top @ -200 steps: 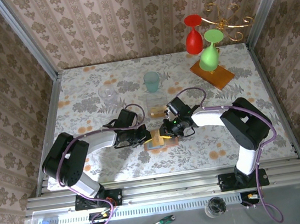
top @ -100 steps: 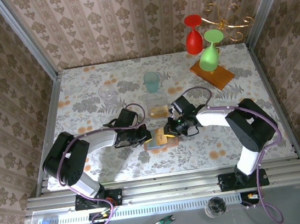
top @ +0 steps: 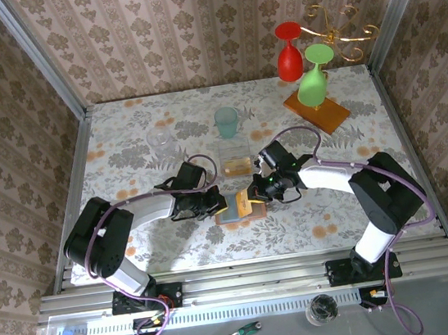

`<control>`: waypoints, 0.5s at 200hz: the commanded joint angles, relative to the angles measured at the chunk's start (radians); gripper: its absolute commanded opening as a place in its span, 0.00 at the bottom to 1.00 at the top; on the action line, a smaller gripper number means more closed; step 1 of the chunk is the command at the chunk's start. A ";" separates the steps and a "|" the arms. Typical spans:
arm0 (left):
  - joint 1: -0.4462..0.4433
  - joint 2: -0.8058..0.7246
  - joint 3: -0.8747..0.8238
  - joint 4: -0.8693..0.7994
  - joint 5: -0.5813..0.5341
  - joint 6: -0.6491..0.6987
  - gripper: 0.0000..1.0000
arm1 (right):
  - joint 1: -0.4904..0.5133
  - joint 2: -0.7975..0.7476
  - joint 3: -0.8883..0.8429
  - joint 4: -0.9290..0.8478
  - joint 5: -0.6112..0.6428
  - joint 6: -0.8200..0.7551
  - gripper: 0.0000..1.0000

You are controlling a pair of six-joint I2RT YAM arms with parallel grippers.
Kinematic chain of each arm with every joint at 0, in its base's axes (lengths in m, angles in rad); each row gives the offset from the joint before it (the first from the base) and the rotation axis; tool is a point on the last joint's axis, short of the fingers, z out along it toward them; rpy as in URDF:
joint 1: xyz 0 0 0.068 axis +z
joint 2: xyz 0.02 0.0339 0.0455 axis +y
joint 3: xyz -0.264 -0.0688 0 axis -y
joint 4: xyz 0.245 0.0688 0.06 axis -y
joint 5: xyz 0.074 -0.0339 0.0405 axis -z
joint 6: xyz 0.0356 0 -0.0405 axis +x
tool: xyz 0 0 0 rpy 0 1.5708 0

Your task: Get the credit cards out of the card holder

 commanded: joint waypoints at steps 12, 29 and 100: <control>-0.003 -0.031 0.034 -0.041 -0.011 0.020 0.00 | -0.005 -0.051 0.020 -0.074 0.019 -0.025 0.08; -0.004 -0.039 0.045 -0.048 -0.009 0.022 0.00 | -0.005 -0.063 0.033 -0.095 0.027 -0.037 0.08; 0.018 -0.114 0.033 -0.073 -0.026 0.035 0.00 | -0.005 -0.080 0.137 -0.257 0.087 -0.208 0.07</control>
